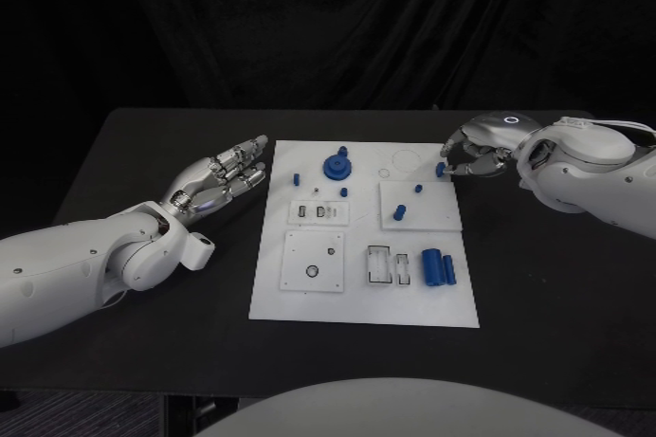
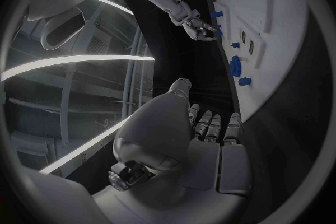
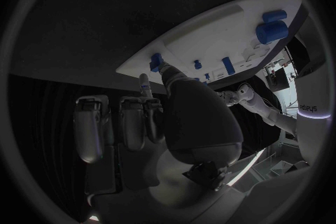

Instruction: Assemble the parts on the task board

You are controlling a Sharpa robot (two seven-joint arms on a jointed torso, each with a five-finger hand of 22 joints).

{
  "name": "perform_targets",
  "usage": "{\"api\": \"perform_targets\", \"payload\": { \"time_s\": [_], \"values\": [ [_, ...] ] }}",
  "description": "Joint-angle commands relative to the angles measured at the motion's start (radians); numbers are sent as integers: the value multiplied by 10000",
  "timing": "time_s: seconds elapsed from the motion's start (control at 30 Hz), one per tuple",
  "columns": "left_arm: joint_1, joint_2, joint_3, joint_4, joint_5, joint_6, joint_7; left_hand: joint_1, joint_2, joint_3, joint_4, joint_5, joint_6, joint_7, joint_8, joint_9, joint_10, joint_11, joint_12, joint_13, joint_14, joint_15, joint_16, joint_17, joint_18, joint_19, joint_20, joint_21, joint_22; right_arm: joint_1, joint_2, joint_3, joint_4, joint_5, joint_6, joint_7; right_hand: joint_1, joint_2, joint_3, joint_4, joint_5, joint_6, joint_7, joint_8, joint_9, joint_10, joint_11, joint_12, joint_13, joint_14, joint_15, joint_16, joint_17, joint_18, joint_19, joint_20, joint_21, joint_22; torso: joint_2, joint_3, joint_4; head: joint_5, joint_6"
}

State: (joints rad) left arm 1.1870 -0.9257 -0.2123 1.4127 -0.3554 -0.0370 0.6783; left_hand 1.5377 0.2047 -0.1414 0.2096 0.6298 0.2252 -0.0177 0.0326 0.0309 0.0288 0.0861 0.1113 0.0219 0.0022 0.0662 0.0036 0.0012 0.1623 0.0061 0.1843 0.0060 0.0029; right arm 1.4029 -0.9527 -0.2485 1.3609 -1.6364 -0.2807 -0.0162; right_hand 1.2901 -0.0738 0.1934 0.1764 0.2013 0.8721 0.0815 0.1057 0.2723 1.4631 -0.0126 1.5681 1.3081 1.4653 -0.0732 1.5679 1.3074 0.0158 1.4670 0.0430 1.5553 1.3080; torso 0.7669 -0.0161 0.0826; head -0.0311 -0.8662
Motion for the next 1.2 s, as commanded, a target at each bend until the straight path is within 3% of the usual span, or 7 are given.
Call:
{"api": "perform_targets", "payload": {
  "time_s": [0.03,0.6,0.93,0.97,1.03,1.2],
  "values": [
    [-20,3,8,7,-23,145,815,-53,71,20,-35,60,-79,-15,-31,-13,-20,77,60,2,-22,81,-36,-12,173,2,90,-4,16,-43,16,4,-35,-39,122,-244,95,11,-21,-28,62,116,3,71,43,1077,62,27,2627,1055,46,29,2634,-95,899,3,-57,2544,1,3,0,9,7],
    [-30,16,8,-24,-23,163,773,-51,76,29,-46,60,-94,-13,-33,-15,-21,89,56,1,-22,93,-36,-12,173,4,98,-3,18,-87,91,4,-83,-39,147,-110,98,-17,-45,-30,93,120,-14,81,75,1077,60,27,2627,1055,43,29,2634,-90,889,7,-73,2538,2,3,-5,25,-24],
    [-35,22,8,-35,-23,192,746,-47,87,45,-62,59,-114,-9,-36,-17,-24,106,51,0,-22,110,-36,-12,173,4,110,-3,17,-93,135,4,-97,-39,270,-110,237,-20,-48,-85,131,-386,-61,-168,64,1077,22,27,2627,1055,21,29,2634,-63,831,-2,-166,2503,4,1,0,19,-30],
    [-36,23,8,-36,-23,197,744,-47,87,45,-62,59,-114,-9,-36,-17,-24,106,51,0,-22,110,-36,-12,173,4,110,-3,17,-95,144,4,-100,-39,296,-109,403,-6,16,-196,428,-472,-91,-203,72,1077,1,27,2627,1055,-6,29,2634,-57,817,-22,-188,2495,3,3,1,21,-29],
    [-38,24,8,-38,-23,204,738,-47,87,45,-62,59,-114,-9,-36,-17,-24,106,51,0,-22,110,-36,-12,173,4,110,-3,17,-97,157,4,-106,-39,332,-109,465,5,47,-244,574,-491,-104,-208,85,1077,-15,27,2627,1055,-17,29,2634,-54,811,-34,-199,2491,3,3,-1,24,-30],
    [-42,18,8,-38,-23,211,729,-44,97,57,-72,59,-117,-7,-37,-18,-25,117,52,0,-22,122,-36,-12,173,5,118,-2,18,-104,176,4,-115,-39,377,-107,538,7,85,-306,703,-516,-116,-216,94,1077,-25,27,2627,1055,-26,29,2634,-53,808,-43,-204,2490,4,4,0,29,-41]
  ]
}}
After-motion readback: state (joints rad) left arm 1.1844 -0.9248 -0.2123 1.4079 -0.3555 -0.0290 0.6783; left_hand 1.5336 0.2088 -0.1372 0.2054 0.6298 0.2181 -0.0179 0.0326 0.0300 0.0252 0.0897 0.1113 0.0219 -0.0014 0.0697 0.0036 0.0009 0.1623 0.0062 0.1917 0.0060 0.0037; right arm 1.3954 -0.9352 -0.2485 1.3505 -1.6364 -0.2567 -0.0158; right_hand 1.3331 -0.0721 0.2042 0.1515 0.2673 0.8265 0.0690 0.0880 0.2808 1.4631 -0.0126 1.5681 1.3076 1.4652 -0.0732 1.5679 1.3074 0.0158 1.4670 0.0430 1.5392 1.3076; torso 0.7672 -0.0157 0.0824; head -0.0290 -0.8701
